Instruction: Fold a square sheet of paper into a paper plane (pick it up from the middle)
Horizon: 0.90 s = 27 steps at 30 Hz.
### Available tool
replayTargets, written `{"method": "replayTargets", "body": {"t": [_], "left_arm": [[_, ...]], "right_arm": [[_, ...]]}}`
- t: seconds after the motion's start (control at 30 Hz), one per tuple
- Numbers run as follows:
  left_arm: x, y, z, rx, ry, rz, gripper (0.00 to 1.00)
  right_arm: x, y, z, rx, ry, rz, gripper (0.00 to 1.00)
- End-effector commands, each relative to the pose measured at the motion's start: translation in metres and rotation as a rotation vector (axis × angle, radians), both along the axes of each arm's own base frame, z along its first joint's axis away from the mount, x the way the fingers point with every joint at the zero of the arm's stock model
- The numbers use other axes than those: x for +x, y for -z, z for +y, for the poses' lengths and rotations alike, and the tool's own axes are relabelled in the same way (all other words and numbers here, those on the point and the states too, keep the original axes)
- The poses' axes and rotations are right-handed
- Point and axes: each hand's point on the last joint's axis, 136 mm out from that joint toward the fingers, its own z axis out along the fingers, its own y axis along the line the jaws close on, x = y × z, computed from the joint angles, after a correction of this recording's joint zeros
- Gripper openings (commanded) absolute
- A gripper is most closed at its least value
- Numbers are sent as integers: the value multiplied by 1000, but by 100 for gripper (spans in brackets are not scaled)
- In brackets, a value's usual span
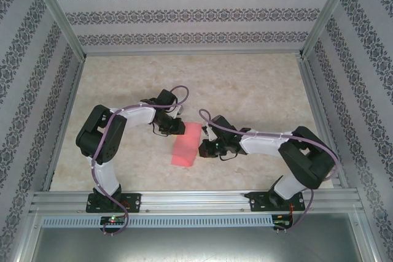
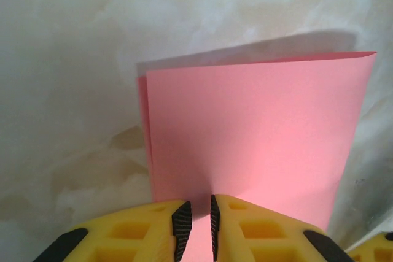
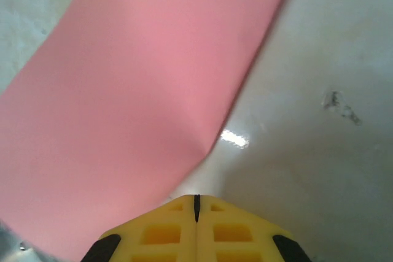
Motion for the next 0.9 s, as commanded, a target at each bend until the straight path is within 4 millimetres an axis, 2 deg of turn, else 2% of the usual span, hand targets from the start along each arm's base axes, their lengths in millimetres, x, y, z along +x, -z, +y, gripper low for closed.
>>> {"method": "replayTargets", "body": {"t": [0.0,0.13,0.23,0.33,0.5,0.87], "left_arm": [[-33,69,53,292,0,116,25],[-32,68,51,284,3,111,25],[-31,68,51,284,2,110,25],[-31,67,51,282,4,107,25],[-30,68,51,284,5,107,25],[-30,71,53,293,6,117,25]], "right_arm": [[14,-27,12,73,47,-33,2],[23,-25,29,93,38,-32,2],[18,-12,38,63,0,-6,3],[6,5,37,23,-29,32,3],[-18,27,24,-51,-66,94,2],[-74,53,-17,-154,-84,189,2]]}}
